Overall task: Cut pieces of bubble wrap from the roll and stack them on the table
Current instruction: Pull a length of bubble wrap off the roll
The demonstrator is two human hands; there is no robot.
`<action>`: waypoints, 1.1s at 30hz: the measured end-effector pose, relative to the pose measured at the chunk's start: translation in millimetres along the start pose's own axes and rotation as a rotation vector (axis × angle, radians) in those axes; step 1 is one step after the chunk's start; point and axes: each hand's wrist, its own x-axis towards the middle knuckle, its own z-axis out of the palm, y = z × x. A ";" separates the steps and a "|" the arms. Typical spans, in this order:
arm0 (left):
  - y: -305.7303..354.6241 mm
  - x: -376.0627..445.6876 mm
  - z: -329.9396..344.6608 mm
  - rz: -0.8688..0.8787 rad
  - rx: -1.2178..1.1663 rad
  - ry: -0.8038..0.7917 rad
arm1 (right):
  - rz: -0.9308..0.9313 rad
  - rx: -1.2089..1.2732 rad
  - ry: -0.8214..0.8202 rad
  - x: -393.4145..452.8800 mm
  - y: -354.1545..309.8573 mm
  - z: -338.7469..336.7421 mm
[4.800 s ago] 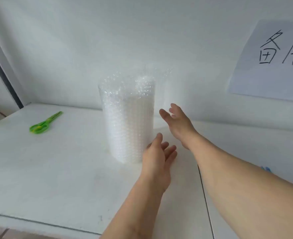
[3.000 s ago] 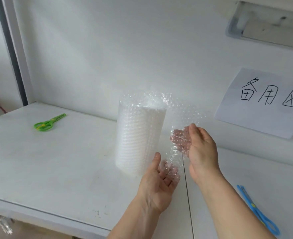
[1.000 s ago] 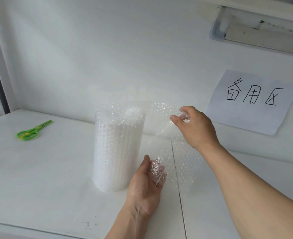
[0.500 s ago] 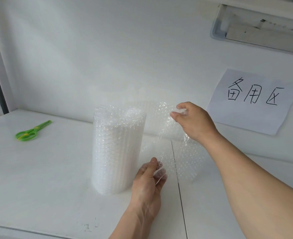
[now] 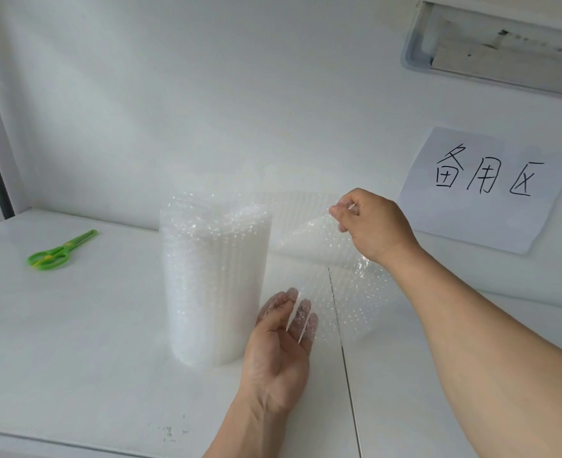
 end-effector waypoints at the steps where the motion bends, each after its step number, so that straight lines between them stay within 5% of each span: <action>1: 0.2 -0.5 0.2 0.000 0.003 -0.004 | 0.006 -0.011 0.022 -1.4 1.3 0.3; 7: -4.4 0.3 0.2 -0.052 0.138 -0.051 | 0.021 -0.039 0.036 -7.4 6.2 2.2; 17: -7.3 8.5 -5.3 0.103 0.255 0.009 | 0.153 -0.260 0.133 -32.3 39.2 -16.5; 27: -19.0 6.1 -1.7 0.309 0.822 0.069 | 0.262 -0.156 0.290 -83.0 72.1 -7.8; 33: -21.9 3.6 3.5 0.261 0.756 0.052 | 0.351 -0.147 0.202 -129.3 87.4 -7.7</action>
